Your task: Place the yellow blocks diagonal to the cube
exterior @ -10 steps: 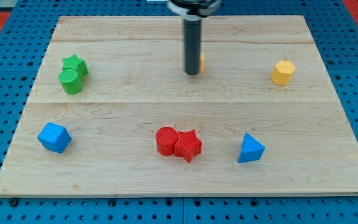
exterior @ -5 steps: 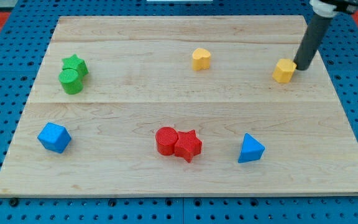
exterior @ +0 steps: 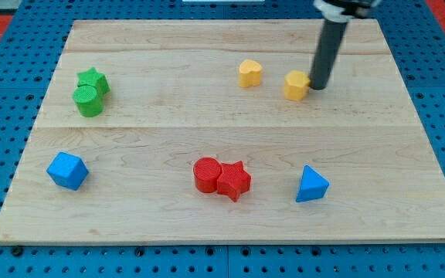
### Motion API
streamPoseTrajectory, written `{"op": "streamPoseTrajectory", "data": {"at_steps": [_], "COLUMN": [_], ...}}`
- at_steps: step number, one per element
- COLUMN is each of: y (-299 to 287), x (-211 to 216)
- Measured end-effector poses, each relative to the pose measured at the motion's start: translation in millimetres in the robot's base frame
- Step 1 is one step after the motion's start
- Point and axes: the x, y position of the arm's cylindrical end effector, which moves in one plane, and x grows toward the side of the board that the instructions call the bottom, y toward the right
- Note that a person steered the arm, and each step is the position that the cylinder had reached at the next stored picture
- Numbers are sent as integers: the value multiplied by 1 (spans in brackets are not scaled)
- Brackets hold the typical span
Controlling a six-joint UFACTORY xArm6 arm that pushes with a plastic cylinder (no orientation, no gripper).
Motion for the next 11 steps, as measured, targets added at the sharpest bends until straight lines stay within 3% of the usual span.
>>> {"op": "streamPoseTrajectory", "data": {"at_steps": [6, 9, 10, 11], "y": [-43, 40, 48, 6], "x": [1, 121, 171, 190]}}
